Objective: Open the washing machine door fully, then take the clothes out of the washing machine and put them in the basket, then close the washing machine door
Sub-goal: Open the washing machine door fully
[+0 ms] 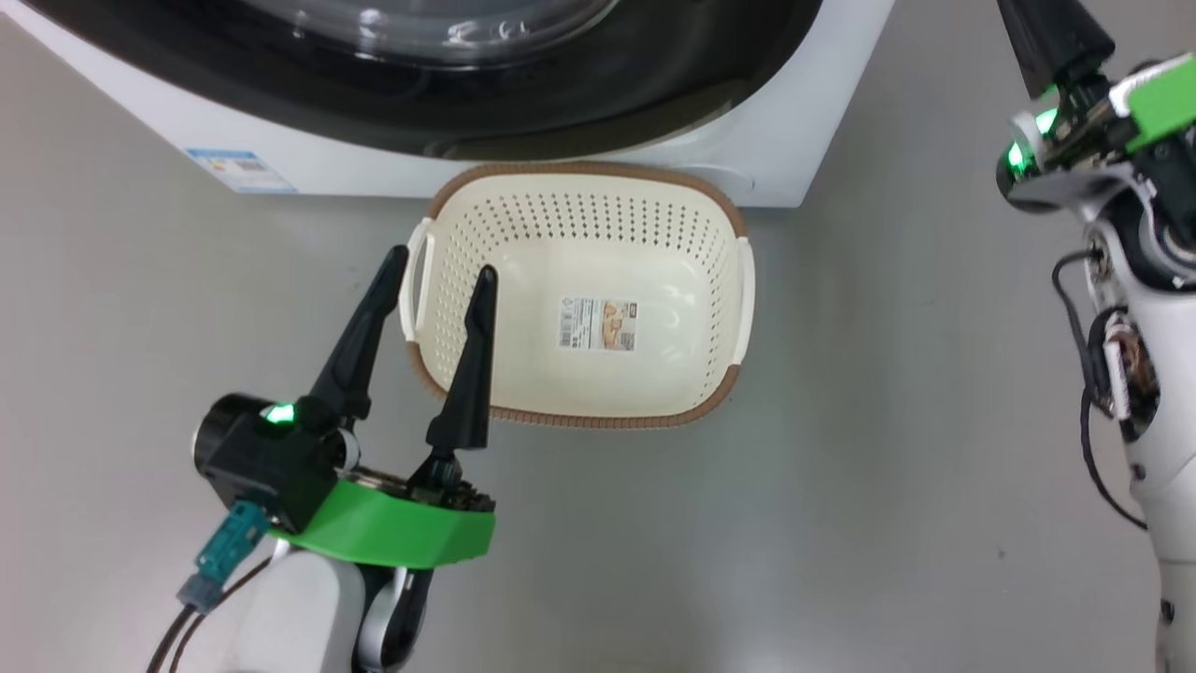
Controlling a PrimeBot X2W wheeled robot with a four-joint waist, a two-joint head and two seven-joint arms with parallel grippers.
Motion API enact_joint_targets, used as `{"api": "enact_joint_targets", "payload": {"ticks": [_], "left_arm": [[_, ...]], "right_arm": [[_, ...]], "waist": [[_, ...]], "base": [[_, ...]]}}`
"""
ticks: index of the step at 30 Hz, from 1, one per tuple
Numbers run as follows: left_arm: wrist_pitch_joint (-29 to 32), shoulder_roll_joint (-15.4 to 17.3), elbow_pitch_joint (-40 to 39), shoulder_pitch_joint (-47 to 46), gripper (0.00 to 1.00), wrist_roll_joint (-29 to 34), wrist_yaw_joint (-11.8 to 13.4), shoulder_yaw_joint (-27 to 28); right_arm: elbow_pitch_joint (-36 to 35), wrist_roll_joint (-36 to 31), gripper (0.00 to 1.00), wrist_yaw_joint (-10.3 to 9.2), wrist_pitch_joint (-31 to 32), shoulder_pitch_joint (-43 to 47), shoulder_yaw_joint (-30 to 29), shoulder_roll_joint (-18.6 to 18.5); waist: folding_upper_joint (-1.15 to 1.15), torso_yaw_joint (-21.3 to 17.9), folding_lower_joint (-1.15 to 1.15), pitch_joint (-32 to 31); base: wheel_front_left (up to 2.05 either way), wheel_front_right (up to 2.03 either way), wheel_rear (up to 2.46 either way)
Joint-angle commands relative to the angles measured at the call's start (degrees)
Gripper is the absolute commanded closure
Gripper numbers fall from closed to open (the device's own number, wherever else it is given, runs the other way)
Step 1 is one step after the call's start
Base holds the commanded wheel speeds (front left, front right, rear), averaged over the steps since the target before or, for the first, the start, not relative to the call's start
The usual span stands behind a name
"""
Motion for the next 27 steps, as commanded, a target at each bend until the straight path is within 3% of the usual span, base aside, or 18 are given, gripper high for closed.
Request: {"api": "enact_joint_targets", "payload": {"ticks": [1, 11, 27], "left_arm": [[-0.3, 0.9, -1.8, -1.1, 0.00, 0.3, 0.3, 1.4], [-0.3, 0.9, -2.0, -2.4, 0.00, 0.5, 1.1, 0.2], [-0.3, 0.9, -2.0, -3.7, 0.00, 0.4, 1.0, -0.7]], "right_arm": [[-0.9, 0.5, 1.00, 0.03, 1.1, -1.6, 0.6, 0.5], [5.8, 0.1, 1.00, 0.03, 8.4, -10.2, 1.7, 0.6], [8.2, -2.6, 1.00, 0.03, 10.5, -16.3, 1.2, 2.1]], "waist": [[0.00, 1.1, 0.00, 1.7], [0.00, 2.6, 0.00, 4.8], [0.00, 4.5, 0.00, 7.2]], "base": [[0.00, 0.00, 0.00], [0.00, 0.00, 0.00], [0.00, 0.00, 0.00]]}}
